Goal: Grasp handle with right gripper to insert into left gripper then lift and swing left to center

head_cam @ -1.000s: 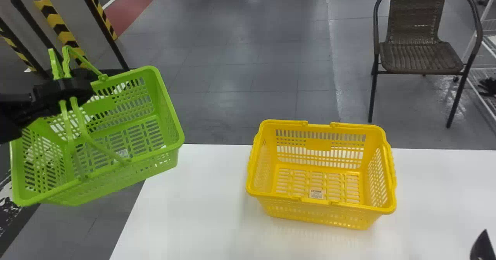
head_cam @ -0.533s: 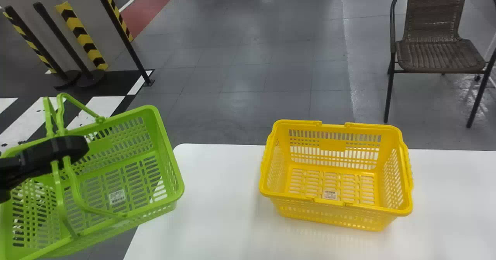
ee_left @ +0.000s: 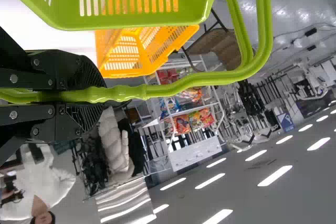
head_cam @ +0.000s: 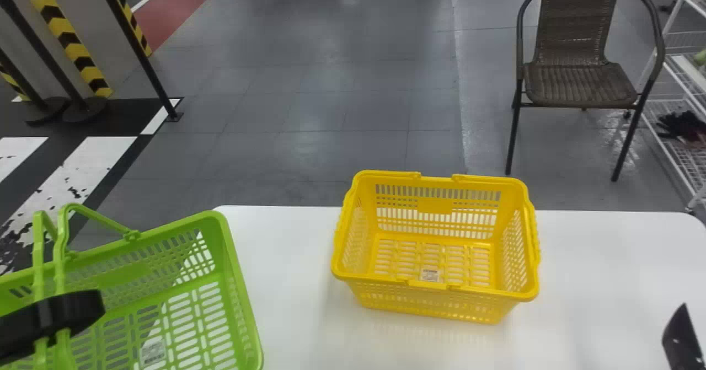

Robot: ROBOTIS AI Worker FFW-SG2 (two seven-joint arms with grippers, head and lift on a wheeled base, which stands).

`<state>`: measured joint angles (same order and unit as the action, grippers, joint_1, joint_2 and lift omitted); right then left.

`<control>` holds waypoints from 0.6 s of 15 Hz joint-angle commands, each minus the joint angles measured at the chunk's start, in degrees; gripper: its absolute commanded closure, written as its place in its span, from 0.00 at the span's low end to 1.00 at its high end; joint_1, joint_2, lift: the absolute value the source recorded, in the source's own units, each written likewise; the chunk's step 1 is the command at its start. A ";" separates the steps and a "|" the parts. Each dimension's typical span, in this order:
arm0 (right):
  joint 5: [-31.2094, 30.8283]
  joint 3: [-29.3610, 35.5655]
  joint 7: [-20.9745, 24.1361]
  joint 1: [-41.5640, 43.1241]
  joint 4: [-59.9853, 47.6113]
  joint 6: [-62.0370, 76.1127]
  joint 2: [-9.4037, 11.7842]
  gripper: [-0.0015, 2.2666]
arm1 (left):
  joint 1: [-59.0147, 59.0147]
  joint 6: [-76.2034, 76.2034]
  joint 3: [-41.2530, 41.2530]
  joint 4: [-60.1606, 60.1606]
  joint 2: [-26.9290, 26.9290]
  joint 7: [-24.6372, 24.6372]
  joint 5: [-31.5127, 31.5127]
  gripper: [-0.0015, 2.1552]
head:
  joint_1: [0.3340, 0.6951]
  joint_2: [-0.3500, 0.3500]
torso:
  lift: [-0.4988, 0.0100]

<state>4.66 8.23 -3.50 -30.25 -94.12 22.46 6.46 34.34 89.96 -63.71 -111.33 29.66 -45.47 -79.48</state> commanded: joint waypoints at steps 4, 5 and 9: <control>0.00 0.12 -0.02 1.42 -0.36 -1.15 0.57 0.02 | 6.88 0.07 0.87 -12.86 -6.90 1.26 -4.99 0.99 | 1.00 0.60 | 0.98; 0.00 0.04 -0.02 1.60 -0.36 -1.32 0.57 0.02 | 7.40 0.07 2.27 -14.80 -7.95 1.88 -5.95 0.99 | 1.00 0.57 | 0.98; 0.00 0.04 -1.16 1.60 -0.63 -1.32 0.75 0.02 | 7.49 0.07 9.83 -19.28 -10.15 4.52 -7.01 0.99 | 1.00 0.38 | 0.98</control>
<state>4.66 8.27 -4.03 -28.66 -94.72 21.08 7.15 42.08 89.96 -56.95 -129.36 20.19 -41.47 -86.34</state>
